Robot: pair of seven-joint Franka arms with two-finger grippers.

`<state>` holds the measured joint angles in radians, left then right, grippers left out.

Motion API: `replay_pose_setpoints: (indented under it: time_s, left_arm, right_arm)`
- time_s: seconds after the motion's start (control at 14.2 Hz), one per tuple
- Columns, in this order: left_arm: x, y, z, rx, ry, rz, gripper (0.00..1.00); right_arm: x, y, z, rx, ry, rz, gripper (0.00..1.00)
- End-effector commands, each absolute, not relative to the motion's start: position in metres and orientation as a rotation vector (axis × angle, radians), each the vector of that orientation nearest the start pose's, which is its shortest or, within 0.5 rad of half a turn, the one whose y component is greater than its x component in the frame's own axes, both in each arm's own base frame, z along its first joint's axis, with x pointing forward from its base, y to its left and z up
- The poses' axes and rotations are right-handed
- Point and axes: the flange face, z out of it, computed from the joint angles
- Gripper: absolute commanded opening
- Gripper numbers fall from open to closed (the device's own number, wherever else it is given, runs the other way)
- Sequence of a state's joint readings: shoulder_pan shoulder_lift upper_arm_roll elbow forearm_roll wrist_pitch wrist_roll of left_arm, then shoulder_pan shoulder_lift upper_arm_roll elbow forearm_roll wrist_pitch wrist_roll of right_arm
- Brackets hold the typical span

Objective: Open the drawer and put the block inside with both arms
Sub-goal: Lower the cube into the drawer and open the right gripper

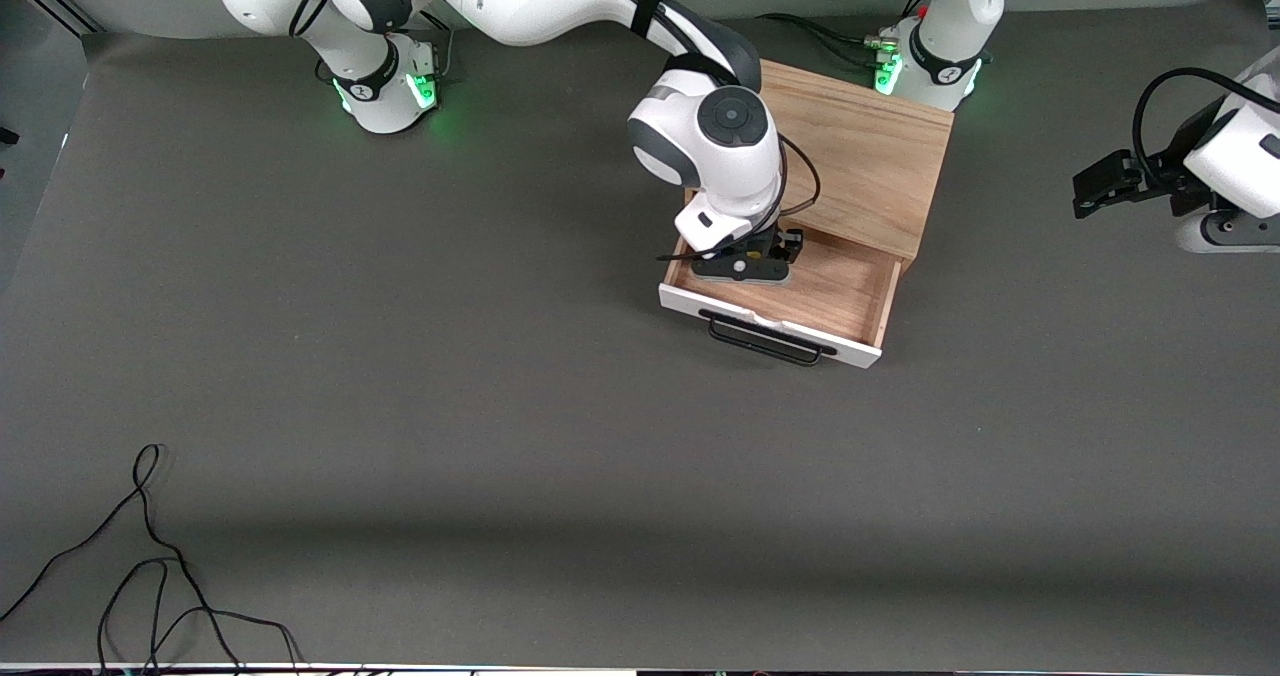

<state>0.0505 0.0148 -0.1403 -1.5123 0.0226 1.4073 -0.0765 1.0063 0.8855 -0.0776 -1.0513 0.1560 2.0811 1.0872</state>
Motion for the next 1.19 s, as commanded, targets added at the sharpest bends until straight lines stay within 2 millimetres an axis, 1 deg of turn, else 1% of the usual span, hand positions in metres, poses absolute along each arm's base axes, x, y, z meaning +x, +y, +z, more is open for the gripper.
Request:
replay_pose_setpoints:
  time_s: [0.0,0.14,0.28,0.42,0.49,0.56,0.63,0.7,0.77,0.98,1.05,1.12]
  left_arm:
    - [0.538,-0.043,0.633,-3.115,0.036,0.187,1.0]
    - [0.538,-0.043,0.633,-3.115,0.036,0.189,1.0]
    - [0.539,-0.043,0.632,-3.115,0.036,0.189,1.0]
    - [0.539,-0.044,0.632,-3.115,0.036,0.192,1.0]
    - [0.539,-0.043,0.632,-3.115,0.036,0.192,1.0]
    - [0.539,-0.043,0.632,-3.115,0.034,0.192,1.0]
    - [0.538,-0.043,0.632,-3.115,0.036,0.194,1.0]
    - [0.538,-0.043,0.632,-3.114,0.034,0.194,1.0]
    - [0.539,-0.044,0.632,-3.115,0.034,0.194,1.0]
    - [0.539,-0.044,0.631,-3.114,0.031,0.199,1.0]
    - [0.538,-0.044,0.631,-3.113,0.034,0.203,1.0]
    - [0.538,-0.044,0.631,-3.113,0.034,0.204,1.0]
  right_arm:
    - [0.446,0.656,0.326,-2.944,0.307,-0.059,1.0]
    - [0.448,0.656,0.336,-2.934,0.305,-0.071,1.0]
    - [0.452,0.651,0.366,-2.912,0.309,-0.09,1.0]
    - [0.455,0.641,0.404,-2.904,0.3,-0.13,1.0]
    - [0.455,0.633,0.423,-2.916,0.292,-0.161,1.0]
    - [0.465,0.611,0.439,-2.951,0.31,-0.169,1.0]
    - [0.484,0.577,0.462,-2.945,0.346,-0.171,1.0]
    - [0.504,0.542,0.477,-2.948,0.345,-0.166,1.0]
    - [0.51,0.517,0.493,-2.947,0.326,-0.159,1.0]
    - [0.534,0.431,0.529,-2.927,0.465,-0.145,1.0]
    - [0.549,0.39,0.542,-2.914,0.545,-0.146,1.0]
    - [0.555,0.359,0.557,-2.906,0.568,-0.145,1.0]
